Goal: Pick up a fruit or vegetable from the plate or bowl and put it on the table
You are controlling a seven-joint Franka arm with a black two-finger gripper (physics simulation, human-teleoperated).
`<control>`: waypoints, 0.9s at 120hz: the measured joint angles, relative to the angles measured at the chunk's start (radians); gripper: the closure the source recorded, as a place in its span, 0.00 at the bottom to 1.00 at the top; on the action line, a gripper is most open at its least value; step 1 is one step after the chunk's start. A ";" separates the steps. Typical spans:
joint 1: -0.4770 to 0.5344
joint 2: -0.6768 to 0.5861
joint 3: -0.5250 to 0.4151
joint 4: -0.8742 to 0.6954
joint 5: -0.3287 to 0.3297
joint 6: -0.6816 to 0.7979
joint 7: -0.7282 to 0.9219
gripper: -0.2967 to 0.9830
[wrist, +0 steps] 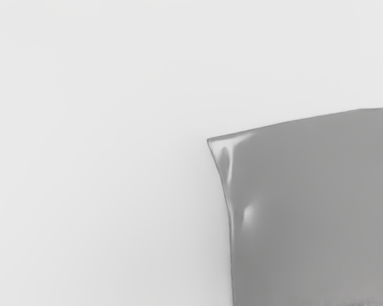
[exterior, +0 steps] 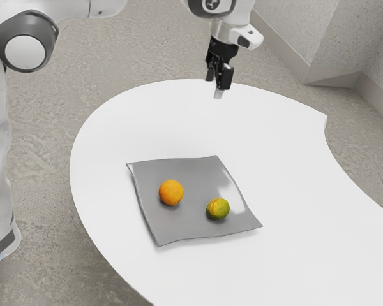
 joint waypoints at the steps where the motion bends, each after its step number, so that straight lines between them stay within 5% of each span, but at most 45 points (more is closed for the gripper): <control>1: 0.000 0.000 0.000 0.000 0.000 0.000 0.001 0.23; 45: 0.044 -0.017 0.001 0.022 -0.014 -0.003 0.032 0.23; 73: 0.323 -0.121 -0.323 -0.106 -0.010 -0.028 0.042 0.23; 89: 0.029 -0.180 -0.532 -0.248 -0.015 0.005 0.044 0.24; 108: 0.021 -0.229 -0.629 -0.327 -0.021 0.052 0.046 0.23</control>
